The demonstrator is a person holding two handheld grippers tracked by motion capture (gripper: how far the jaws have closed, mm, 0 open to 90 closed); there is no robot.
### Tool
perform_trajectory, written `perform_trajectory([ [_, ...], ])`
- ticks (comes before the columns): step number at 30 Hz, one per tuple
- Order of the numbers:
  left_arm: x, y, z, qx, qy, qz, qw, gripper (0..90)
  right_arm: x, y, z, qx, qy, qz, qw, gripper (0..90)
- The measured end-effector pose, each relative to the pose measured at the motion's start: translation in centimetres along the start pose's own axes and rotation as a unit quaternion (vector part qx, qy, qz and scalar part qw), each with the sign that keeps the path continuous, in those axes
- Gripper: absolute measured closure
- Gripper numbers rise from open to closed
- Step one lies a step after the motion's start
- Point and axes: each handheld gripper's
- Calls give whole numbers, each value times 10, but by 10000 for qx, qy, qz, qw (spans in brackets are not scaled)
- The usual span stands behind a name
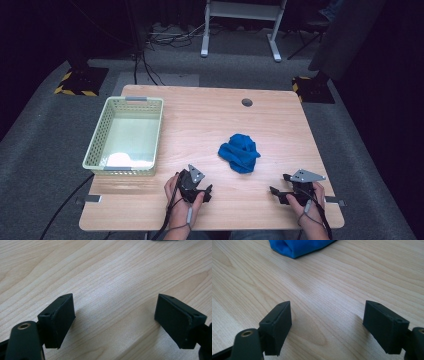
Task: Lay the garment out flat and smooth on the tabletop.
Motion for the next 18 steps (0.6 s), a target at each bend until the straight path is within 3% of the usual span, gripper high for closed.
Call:
perform_trajectory([
  [18,-1,-1,0,80,-12,-1,10000,155,0,0,0,13,-18,12,10000,220],
])
Point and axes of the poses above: each handheld gripper's, and its own axes: y roughly backward along the jaws, x roughly out of its underside, z roughly to its left, and after that the axes turned 11 degrees about -z, right-handed
